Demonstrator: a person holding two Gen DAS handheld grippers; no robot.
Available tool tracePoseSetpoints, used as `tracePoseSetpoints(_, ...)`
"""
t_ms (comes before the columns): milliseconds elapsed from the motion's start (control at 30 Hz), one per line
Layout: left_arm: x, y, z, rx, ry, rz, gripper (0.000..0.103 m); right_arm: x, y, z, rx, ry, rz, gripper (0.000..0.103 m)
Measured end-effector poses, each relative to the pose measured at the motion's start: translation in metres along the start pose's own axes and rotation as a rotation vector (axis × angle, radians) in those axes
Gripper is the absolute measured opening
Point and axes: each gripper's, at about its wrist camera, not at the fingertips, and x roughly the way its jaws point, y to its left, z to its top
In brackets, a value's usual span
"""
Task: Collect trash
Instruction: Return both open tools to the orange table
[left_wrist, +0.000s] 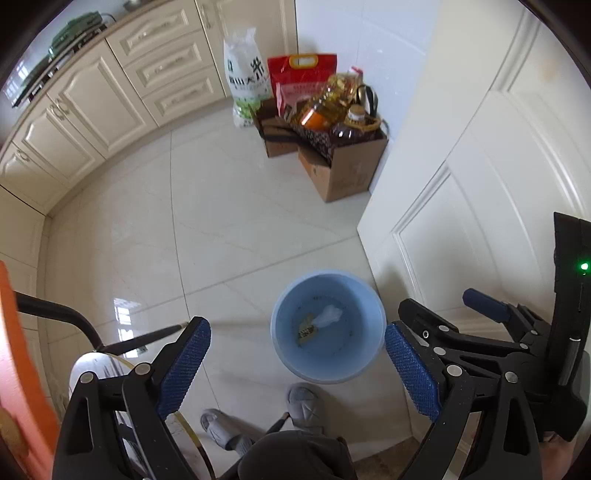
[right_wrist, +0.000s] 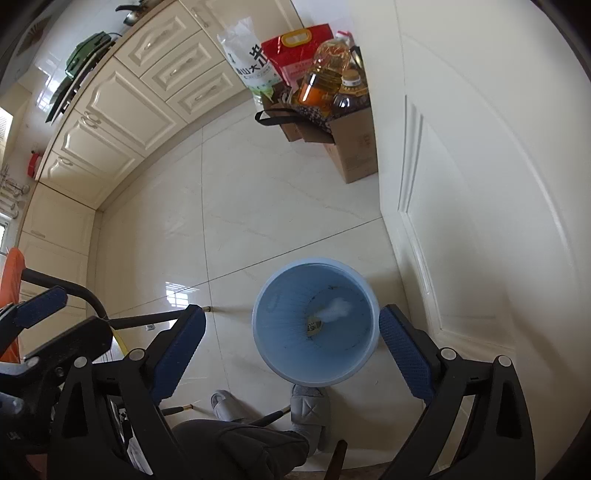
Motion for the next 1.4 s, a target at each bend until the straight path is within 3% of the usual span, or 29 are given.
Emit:
tracePoseSetpoints(133,-0.041,-0.004,-0.024,-0.003,-0.090,-0.008,0.093,-0.028,0.004,-0.005,0.032,-0.050,0.014,0.101)
tracePoseSetpoints(167,-0.064,-0.004,-0.051,-0.010,-0.113,-0.010,0.093,-0.037,0.006,-0.007,0.039,-0.065,0.024,0.102)
tracePoseSetpoints(367,-0.162,0.010,-0.124,-0.047,-0.276,-0.002,0.094,-0.108,0.033,-0.016,0.038,-0.187,0.080,0.103)
tracePoseSetpoints(600,-0.281,0.061,-0.238,-0.152,-0.481,0.027,0.096,-0.208,0.101,-0.028,-0.072,-0.363,0.159,0.103)
tracePoseSetpoints(733,-0.342,0.102,-0.317,-0.243,-0.592,0.098,0.101,-0.258,0.154,-0.048,-0.178,-0.436,0.214,0.103)
tracePoseSetpoints(1100,-0.446,0.167,-0.519,-0.479,-0.791,0.316,0.102,-0.356,0.315,-0.142,-0.527,-0.586,0.369,0.103)
tracePoseSetpoints(1200,-0.459,0.173,-0.558,-0.538,-0.822,0.362,0.102,-0.376,0.352,-0.174,-0.616,-0.628,0.401,0.103)
tracePoseSetpoints(1400,-0.461,0.146,-0.625,-0.646,-0.870,0.448,0.102,-0.389,0.403,-0.220,-0.732,-0.662,0.453,0.103)
